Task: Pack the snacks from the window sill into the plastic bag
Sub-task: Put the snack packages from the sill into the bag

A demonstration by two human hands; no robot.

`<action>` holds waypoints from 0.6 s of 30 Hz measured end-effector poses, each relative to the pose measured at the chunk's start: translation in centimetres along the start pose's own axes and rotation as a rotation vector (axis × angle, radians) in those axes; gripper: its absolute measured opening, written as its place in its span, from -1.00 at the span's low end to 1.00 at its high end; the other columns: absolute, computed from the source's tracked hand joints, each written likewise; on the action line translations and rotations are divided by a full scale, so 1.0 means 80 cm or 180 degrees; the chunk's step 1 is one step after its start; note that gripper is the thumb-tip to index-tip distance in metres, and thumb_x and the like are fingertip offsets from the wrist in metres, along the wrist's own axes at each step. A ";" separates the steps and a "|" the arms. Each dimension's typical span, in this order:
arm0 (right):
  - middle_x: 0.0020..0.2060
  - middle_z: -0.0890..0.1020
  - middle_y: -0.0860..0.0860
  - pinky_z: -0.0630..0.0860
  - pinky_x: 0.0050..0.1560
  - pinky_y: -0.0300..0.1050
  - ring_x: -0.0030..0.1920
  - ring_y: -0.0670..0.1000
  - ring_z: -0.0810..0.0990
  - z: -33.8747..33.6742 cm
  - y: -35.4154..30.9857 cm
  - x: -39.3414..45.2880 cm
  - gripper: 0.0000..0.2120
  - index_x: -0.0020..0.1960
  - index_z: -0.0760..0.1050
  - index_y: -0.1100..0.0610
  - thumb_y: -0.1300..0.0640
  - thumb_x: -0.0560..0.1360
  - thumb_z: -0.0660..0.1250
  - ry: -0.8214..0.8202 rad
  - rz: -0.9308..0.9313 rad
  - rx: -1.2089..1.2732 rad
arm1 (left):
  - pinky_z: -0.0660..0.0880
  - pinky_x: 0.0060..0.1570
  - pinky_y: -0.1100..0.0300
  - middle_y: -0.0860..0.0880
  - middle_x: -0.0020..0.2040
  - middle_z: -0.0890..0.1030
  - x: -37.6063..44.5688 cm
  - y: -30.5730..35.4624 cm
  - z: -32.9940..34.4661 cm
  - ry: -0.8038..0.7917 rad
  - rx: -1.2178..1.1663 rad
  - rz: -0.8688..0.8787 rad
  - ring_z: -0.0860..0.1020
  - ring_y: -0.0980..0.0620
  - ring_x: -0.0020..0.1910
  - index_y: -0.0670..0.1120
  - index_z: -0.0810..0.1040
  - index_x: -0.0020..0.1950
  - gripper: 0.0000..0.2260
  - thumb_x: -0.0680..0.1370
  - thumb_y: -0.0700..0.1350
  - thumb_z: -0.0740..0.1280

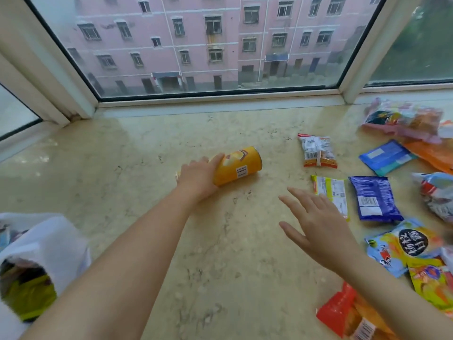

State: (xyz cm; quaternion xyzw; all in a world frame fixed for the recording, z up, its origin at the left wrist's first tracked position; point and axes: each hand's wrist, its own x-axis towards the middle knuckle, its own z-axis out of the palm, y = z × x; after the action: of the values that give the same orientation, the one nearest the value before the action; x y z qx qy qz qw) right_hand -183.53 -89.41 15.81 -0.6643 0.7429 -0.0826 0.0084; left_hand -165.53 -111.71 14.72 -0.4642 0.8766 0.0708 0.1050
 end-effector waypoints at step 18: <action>0.39 0.41 0.13 0.28 0.34 0.33 0.39 0.23 0.36 -0.088 -0.176 0.124 -0.24 0.43 0.30 0.09 0.08 0.31 0.54 0.0832 -0.0823 0.0344 | 0.52 -0.21 -0.01 -0.12 0.09 0.61 -0.172 -0.135 -0.124 0.1787 0.0519 0.0673 0.61 -0.18 -0.05 0.10 0.31 0.48 -0.23 0.32 -0.03 0.54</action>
State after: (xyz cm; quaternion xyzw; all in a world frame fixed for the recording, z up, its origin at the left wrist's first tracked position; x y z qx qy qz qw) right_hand -171.65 -99.87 25.61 -0.7364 0.6406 -0.2083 -0.0632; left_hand -150.23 -108.92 27.52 -0.3618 0.9176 -0.1202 -0.1123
